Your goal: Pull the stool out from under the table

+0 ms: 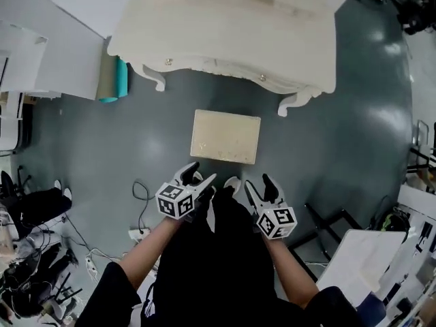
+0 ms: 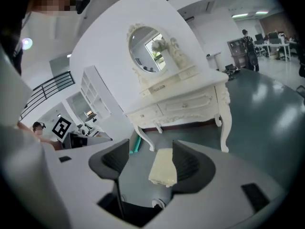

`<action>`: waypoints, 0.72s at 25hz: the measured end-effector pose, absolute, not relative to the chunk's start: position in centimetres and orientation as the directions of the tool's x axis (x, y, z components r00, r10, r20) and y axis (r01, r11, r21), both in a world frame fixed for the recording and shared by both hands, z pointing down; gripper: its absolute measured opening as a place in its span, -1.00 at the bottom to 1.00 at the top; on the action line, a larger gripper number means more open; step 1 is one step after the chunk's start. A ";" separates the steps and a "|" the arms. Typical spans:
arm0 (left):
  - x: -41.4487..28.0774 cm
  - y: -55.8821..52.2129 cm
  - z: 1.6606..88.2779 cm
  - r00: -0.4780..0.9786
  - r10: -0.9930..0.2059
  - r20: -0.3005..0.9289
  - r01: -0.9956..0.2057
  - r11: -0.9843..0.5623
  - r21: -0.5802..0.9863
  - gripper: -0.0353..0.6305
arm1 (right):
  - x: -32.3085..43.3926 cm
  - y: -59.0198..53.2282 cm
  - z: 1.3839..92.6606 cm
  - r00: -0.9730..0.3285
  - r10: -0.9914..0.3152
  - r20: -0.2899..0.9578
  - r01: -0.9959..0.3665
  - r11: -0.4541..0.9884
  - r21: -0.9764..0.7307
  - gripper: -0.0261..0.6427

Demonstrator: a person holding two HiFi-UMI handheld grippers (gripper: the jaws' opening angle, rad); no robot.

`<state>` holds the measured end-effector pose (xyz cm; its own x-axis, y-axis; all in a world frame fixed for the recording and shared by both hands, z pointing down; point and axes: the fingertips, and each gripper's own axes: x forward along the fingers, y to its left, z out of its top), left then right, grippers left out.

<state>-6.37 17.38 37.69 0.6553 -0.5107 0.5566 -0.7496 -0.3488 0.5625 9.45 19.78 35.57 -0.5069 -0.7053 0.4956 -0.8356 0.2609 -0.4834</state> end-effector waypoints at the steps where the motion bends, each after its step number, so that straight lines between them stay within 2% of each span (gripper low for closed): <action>1: -6.5 17.1 35.1 0.653 -0.542 0.530 -0.746 -0.337 0.574 0.12 | 9.2 19.4 33.3 -0.505 -0.723 0.473 -0.838 0.277 -0.471 -0.03; 7: -7.8 15.4 23.1 0.598 -0.685 0.416 -0.783 -0.389 0.486 0.12 | 7.3 16.5 22.3 -0.525 -0.762 0.379 -0.842 0.400 -0.363 -0.03; 14: -7.3 14.5 14.1 0.630 -0.723 0.284 -0.757 -0.490 0.432 0.09 | 5.2 14.9 12.9 -0.492 -0.824 0.280 -0.855 0.398 -0.332 -0.07; 15: -7.3 14.4 13.2 0.636 -0.728 0.256 -0.750 -0.505 0.426 0.01 | 4.8 14.8 12.1 -0.492 -0.827 0.272 -0.858 0.408 -0.311 -0.14; 17: -7.6 14.0 11.5 0.652 -0.732 0.199 -0.731 -0.535 0.424 -0.41 | 4.1 14.2 10.9 -0.478 -0.839 0.260 -0.872 0.416 -0.260 -0.44; 18: -7.8 13.6 10.7 0.661 -0.730 0.175 -0.718 -0.549 0.427 -0.54 | 3.9 13.8 10.2 -0.467 -0.849 0.246 -0.877 0.412 -0.247 -0.53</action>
<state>-7.79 13.64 10.73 0.6613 -0.7295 0.1748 -0.7184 -0.5488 0.4274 3.92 13.84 10.19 -0.4675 -0.8491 0.2459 -0.8774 0.4117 -0.2465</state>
